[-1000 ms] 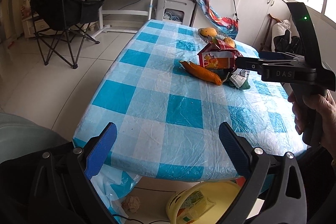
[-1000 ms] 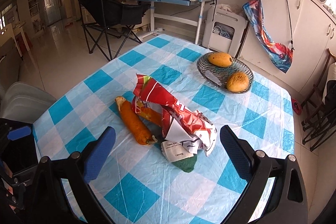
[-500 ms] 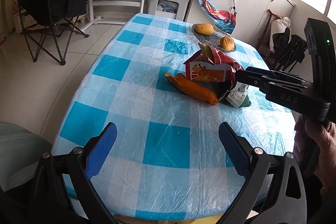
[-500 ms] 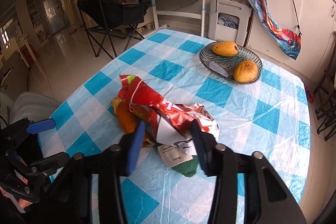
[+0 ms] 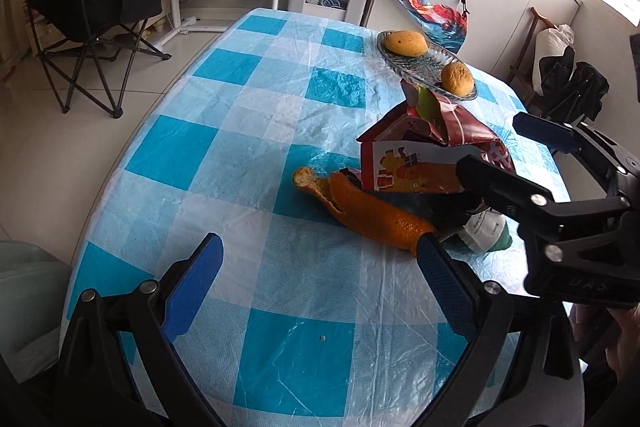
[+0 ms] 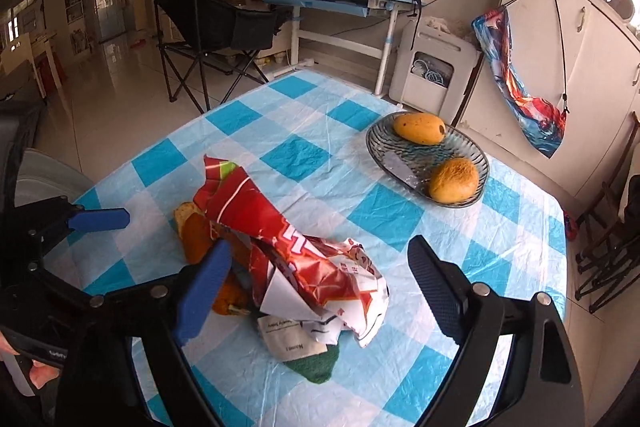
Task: Collect trash
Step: 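Reach over the table and grasp the red snack bag with the right tool, then grasp the orange peel with the left tool while the right tool lifts the snack bag, then carry peel and snack bag over the yellow bin and open both tools to drop them, then grasp the green labelled cloth with the right tool while the left tool reaches under the table, then grasp the white tissue on the floor with the left tool while the right tool holds the cloth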
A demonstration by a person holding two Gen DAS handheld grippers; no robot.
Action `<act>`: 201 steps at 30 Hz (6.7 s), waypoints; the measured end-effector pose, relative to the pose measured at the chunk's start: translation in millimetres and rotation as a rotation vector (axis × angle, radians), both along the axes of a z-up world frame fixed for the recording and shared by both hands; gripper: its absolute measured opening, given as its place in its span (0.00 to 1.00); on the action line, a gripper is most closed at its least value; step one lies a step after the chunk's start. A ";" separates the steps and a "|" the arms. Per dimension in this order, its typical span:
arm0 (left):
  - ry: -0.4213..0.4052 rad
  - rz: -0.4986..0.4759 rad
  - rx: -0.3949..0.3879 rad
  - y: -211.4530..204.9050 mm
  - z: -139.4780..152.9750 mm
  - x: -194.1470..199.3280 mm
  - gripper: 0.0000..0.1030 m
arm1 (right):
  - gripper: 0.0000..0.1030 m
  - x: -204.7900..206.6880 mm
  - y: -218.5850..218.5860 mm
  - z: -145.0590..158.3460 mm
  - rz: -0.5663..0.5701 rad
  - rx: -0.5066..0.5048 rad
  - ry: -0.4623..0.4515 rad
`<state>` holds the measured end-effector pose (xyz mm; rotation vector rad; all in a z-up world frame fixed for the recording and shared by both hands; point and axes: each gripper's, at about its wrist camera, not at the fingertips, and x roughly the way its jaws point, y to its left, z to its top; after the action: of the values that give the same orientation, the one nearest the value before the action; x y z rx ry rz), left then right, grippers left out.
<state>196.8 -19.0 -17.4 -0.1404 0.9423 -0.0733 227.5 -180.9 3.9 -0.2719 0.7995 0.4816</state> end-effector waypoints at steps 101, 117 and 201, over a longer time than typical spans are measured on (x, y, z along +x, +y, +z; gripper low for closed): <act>-0.014 -0.642 -0.045 -39.5 1.1 -206.1 0.17 | 0.69 -210.6 -112.1 -5.4 -0.387 0.792 0.253; 0.009 -0.567 -0.355 2.6 21.1 -183.3 0.42 | 0.75 -209.9 -128.2 2.0 -0.409 0.770 0.213; 0.937 0.531 -0.061 91.3 -457.7 -158.0 0.53 | 0.57 -58.0 5.8 -27.6 0.151 0.233 0.292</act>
<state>38.8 72.3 -475.1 -0.5033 1.8030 0.4963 169.6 -175.2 -23.7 -0.0453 1.0008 0.7624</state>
